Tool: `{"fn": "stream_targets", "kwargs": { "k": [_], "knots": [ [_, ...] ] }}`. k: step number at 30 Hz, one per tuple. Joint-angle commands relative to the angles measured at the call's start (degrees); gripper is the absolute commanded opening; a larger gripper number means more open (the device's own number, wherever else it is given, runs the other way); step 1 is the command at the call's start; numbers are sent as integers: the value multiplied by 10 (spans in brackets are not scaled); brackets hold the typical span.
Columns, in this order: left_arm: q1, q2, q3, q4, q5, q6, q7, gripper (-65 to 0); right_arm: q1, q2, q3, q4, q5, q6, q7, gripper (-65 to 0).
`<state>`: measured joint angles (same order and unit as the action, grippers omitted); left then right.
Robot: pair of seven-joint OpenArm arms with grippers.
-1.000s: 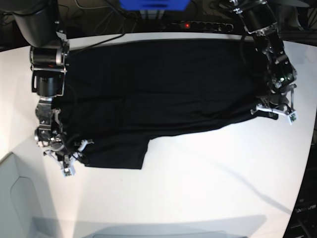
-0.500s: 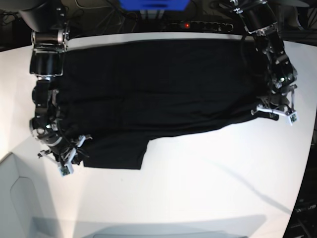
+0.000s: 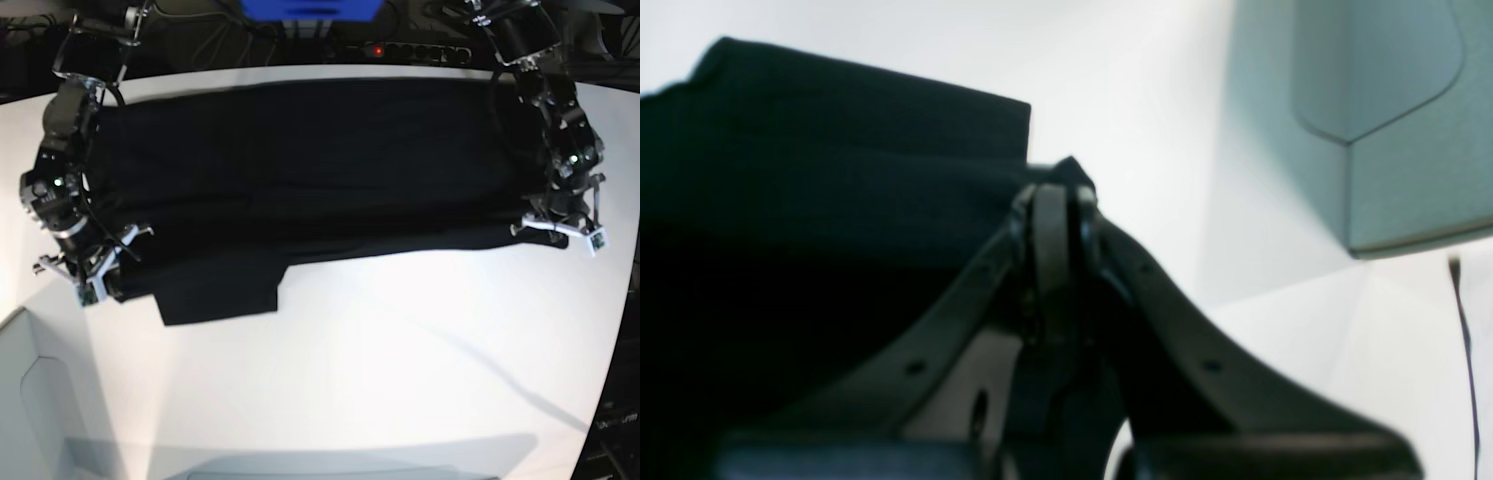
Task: Fold the T-shirt properly
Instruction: 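Lift the grasped edges and fold them over toward the collar, then regrasp the folded edge of the shirt with both grippers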
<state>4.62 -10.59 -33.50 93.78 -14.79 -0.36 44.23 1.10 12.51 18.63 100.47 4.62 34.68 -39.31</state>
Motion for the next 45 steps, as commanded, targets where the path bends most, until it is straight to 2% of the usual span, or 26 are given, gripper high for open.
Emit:
{"fn": "stream_targets", "kwargs": {
  "k": [1,10,20,22,27,31,36,40,42,45],
  "knots": [
    [-5,-9,-2,17,0,1,-10,-650,-3,8,8,23,3,5,15,-650],
    [33,-6,-2,54,0,1,-11,-650,-99,-7,16,68,3,5,19,-650],
    [61,-4,-2,46,0,1,-10,-644,-124,-4,10,62,0,5,14,-650],
    [68,-4,-2,46,0,0,-10,-609,-124,-3,14,62,-1,5,14,-621],
    [84,-4,-2,55,0,0,-11,-473,-141,5,15,67,1,5,14,-470],
    [103,-4,-2,77,0,0,-11,-452,-143,4,17,68,2,5,15,-393],
    [116,-4,-3,89,0,0,-16,-451,-139,-15,38,92,0,5,15,-378],
    [112,-5,-6,89,0,1,-16,-443,-139,-16,35,102,1,5,15,-378],
    [110,-4,-27,90,0,1,-15,-395,-139,-18,35,102,2,5,14,-378],
    [95,-4,-46,90,0,1,-15,-269,-139,-27,35,100,-1,5,14,-378]
  ]
}}
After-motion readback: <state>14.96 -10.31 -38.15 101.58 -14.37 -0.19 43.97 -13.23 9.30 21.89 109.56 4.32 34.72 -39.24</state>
